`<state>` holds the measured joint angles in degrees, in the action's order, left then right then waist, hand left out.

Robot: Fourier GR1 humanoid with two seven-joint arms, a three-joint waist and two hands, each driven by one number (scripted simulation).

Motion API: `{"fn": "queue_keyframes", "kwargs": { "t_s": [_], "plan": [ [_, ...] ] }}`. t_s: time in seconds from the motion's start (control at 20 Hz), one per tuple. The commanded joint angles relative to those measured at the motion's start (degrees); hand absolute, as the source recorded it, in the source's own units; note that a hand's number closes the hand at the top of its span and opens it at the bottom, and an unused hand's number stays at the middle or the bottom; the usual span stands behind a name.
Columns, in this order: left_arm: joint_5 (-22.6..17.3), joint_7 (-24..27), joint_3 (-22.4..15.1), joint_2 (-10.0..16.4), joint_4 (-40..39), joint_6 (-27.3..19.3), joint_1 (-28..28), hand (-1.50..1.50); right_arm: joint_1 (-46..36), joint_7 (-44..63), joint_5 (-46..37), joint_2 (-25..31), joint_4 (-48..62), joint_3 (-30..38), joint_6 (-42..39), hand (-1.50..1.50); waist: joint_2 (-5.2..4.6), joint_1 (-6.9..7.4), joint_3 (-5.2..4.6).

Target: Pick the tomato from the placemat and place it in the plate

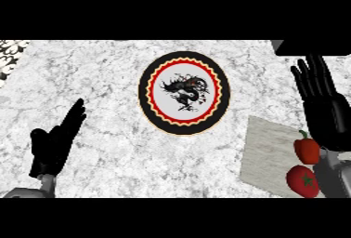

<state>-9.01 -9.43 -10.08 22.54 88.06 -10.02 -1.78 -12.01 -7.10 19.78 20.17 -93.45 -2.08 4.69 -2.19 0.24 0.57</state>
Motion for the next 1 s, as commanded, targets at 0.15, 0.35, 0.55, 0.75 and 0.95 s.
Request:
{"fn": "queue_keyframes", "kwargs": {
  "t_s": [0.15, 0.35, 0.55, 0.75, 0.95],
  "plan": [
    [4.9, 6.3, 5.3, 7.0, -1.0, -1.7, 3.0, 0.00, 6.4, -2.0, 7.7, -8.8, -6.0, 13.2, 14.5, -1.50, 3.40, -3.16, -0.47],
    [6.1, 7.7, 6.0, 7.4, -0.3, -3.4, 5.6, 0.00, 15.0, -3.3, -2.3, -6.3, -0.8, 23.8, 31.2, -1.50, 3.08, -5.61, -0.83],
    [6.5, 11.9, 6.1, 7.1, -1.4, -2.9, 7.3, 0.00, 17.6, -12.7, -6.0, -19.4, -11.4, 24.1, 44.5, -1.50, 3.22, -4.33, -0.86],
    [7.2, 14.9, 5.4, 6.3, -2.0, -2.4, 8.5, 0.00, 24.1, -17.2, -5.0, -20.0, -22.8, 12.3, 57.1, -1.50, 2.91, -2.34, -0.67],
    [7.6, 17.9, 5.6, 5.5, -3.7, -1.9, 8.4, 0.00, 41.4, -14.9, -9.7, -20.1, -33.2, -3.1, 57.7, -1.50, 2.59, -2.00, -0.75]
  ]
}}
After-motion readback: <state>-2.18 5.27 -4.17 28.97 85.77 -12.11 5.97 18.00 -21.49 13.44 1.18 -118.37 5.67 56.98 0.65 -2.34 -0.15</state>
